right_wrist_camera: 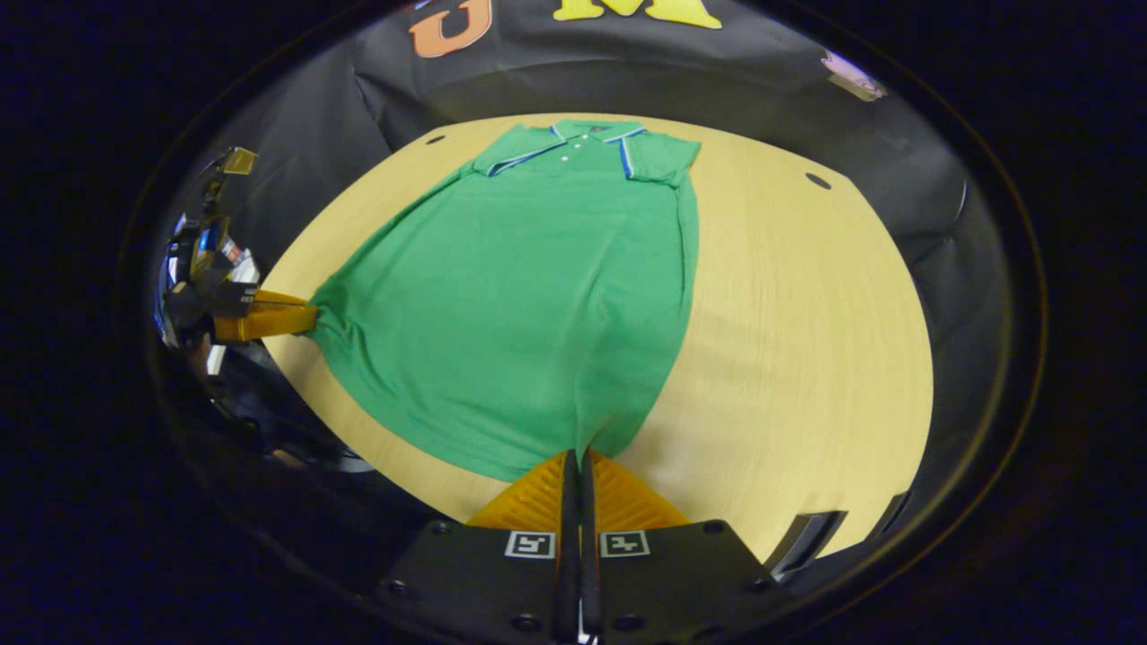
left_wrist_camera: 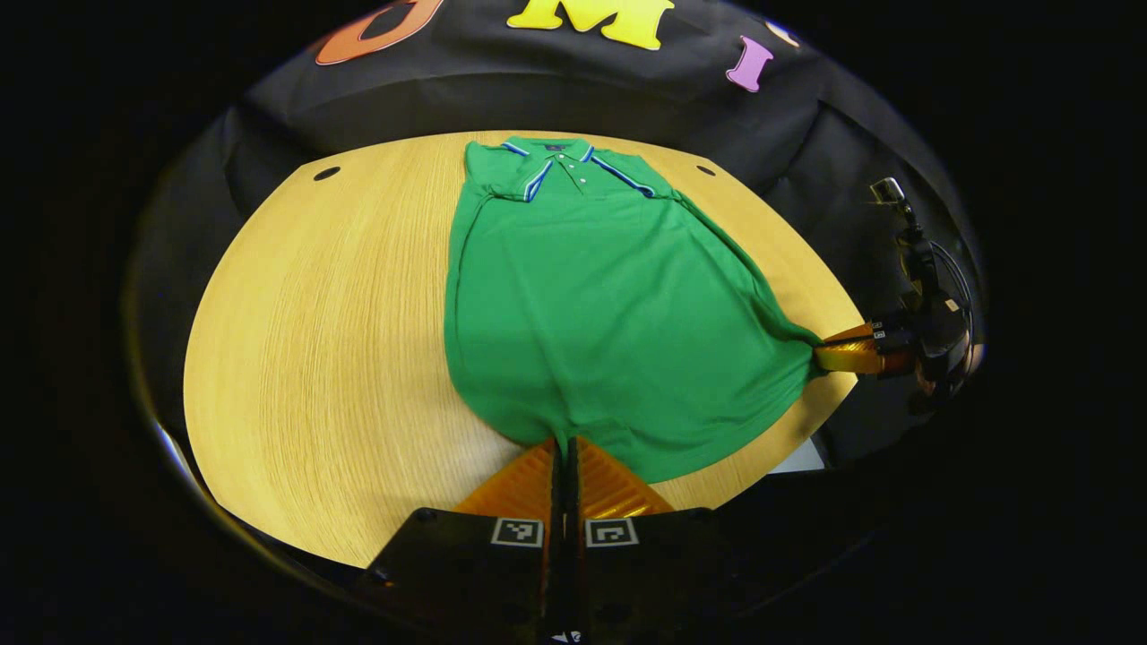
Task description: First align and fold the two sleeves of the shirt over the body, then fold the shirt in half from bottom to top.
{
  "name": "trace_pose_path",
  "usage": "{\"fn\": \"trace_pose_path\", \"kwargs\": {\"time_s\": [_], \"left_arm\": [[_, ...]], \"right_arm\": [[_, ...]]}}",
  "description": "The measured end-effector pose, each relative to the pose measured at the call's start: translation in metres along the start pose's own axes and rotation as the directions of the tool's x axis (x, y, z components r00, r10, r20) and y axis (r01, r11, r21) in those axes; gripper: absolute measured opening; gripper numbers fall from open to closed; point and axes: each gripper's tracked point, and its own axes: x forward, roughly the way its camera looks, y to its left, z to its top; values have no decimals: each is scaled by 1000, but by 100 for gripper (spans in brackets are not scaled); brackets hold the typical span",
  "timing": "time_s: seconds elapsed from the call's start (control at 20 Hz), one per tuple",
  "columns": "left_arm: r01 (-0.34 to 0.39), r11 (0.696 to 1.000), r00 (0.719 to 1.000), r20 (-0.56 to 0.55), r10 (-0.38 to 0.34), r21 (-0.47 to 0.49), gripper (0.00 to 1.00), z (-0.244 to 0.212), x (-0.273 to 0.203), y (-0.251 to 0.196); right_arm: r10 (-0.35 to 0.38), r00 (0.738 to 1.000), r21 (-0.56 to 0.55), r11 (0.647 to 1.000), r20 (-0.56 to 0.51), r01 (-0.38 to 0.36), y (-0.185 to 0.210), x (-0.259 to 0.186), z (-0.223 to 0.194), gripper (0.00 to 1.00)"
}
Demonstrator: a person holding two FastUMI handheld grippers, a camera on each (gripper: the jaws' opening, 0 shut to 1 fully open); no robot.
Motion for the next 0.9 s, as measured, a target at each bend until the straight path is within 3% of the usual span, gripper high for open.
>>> {"fn": "trace_pose_path", "kwargs": {"time_s": [0.15, 0.4, 0.45, 0.75, 0.9], "left_arm": [[5, 999, 1000, 17, -4, -33, 3, 15, 0, 0], [-35, 999, 997, 73, 32, 40, 4, 49, -8, 11], [-41, 998, 995, 90, 37, 51, 4, 59, -10, 12], [-46, 997, 986, 164, 34, 65, 3, 107, -14, 5], [-46, 997, 980, 195, 34, 58, 3, 126, -18, 3]], "right_arm": [[9, 1000, 38, 999, 19, -9, -5, -5, 14, 4], [-1, 997, 53, 999, 72, -3, -15, -17, 48, 7], [0, 996, 59, 998, 84, -5, -17, -19, 55, 4], [8, 988, 63, 998, 157, -18, -25, -39, 109, 7], [13, 981, 57, 998, 196, -24, -28, -47, 138, 4]]}}
